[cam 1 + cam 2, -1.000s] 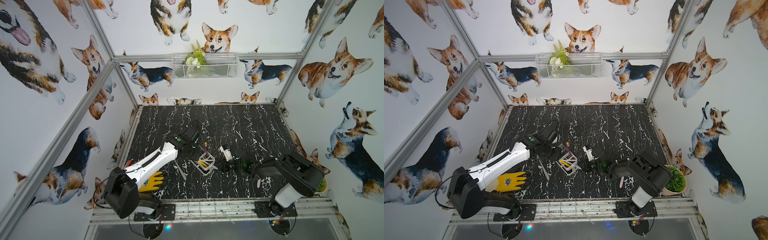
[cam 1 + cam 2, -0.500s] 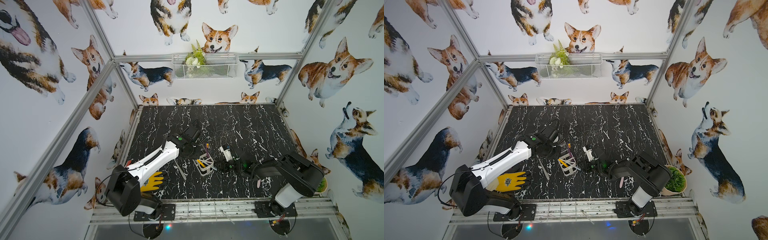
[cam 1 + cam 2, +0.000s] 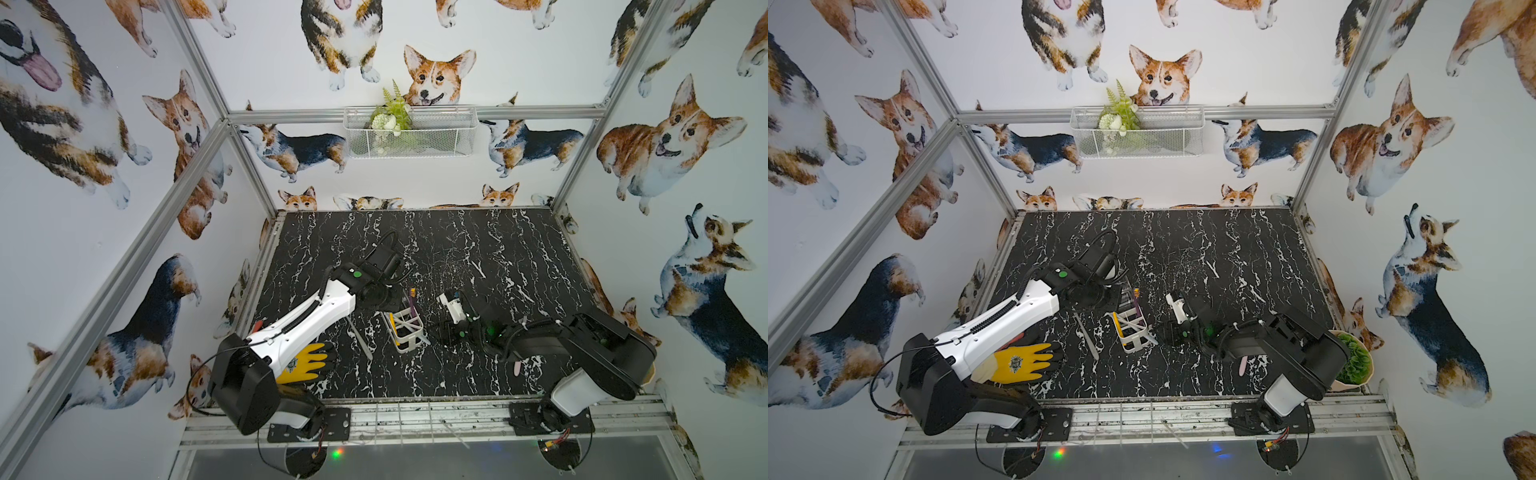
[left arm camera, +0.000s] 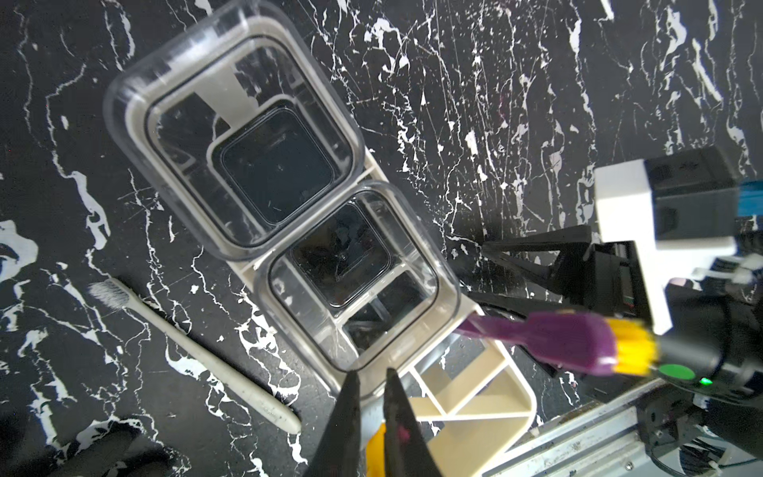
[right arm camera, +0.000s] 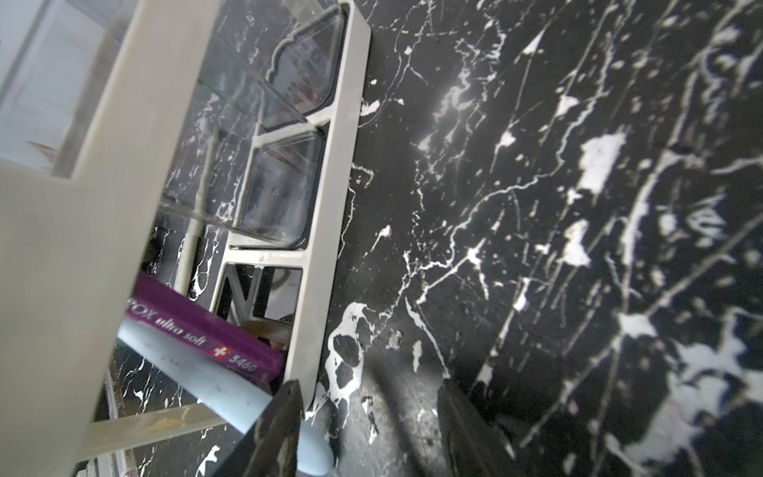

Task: Place the toothbrush into the toothbrush holder
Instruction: Adjust the toothbrush at the toothbrush holder.

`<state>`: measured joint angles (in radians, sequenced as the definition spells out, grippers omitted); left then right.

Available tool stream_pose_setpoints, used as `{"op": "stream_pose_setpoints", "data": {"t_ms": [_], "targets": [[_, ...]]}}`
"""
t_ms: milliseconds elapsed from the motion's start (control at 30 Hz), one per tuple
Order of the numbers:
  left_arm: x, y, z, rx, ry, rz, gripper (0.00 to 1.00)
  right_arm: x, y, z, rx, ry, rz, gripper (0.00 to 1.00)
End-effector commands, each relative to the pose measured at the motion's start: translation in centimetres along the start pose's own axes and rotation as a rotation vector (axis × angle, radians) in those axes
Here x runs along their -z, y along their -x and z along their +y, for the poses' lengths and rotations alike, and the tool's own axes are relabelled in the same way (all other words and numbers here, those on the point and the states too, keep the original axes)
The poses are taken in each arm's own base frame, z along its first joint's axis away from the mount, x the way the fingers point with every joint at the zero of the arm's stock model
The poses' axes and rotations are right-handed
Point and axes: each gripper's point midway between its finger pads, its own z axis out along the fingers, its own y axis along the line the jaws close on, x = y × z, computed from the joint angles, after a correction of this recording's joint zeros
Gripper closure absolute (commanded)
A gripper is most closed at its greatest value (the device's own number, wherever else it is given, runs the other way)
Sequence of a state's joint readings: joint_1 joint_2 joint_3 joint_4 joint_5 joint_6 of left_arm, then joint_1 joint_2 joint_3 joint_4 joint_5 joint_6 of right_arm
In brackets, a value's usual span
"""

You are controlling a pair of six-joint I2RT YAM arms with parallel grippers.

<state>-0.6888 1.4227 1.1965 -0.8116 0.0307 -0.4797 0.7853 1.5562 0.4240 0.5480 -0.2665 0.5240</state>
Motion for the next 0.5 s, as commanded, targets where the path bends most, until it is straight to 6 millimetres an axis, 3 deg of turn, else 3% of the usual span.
{"op": "stream_pose_setpoints", "data": {"t_ms": [0, 467], "targets": [[0.7, 0.2, 0.1, -0.003, 0.023, -0.020, 0.88, 0.4, -0.8, -0.7, 0.000, -0.043, 0.032, 0.43], [0.2, -0.5, -1.1, 0.032, 0.011, -0.191, 0.87, 1.9, -0.8, -0.3, 0.013, -0.053, 0.002, 0.42]]}}
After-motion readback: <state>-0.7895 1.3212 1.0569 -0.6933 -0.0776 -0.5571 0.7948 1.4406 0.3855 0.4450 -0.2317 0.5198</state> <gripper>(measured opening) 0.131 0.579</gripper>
